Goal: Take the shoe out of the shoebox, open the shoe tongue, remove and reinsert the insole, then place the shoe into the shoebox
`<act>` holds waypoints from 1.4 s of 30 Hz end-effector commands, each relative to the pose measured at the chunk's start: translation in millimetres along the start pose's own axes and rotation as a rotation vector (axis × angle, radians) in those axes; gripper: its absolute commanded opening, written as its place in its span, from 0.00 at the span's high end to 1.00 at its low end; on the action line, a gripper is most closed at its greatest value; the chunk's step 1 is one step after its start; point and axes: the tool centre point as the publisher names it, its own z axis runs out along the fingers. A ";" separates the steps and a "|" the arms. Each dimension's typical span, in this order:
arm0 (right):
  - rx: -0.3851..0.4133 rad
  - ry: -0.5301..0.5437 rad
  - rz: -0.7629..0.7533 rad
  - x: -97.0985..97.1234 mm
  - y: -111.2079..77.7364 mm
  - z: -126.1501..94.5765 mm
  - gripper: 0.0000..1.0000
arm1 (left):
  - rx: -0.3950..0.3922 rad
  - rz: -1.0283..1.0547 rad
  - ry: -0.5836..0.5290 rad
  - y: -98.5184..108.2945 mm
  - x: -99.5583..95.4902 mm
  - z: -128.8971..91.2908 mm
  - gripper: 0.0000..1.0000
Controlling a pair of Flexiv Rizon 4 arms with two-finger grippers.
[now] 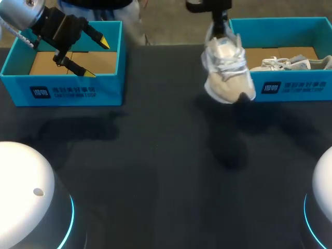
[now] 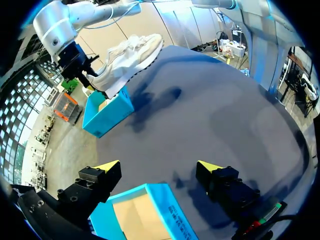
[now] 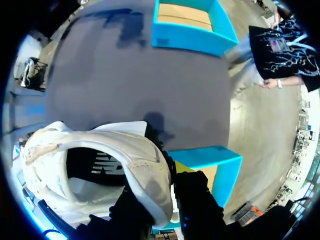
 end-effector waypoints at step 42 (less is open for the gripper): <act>0.036 -0.048 0.186 -151.2 -202.1 102.0 1.00 | -0.003 0.000 0.003 -0.4 -0.7 -0.3 0.00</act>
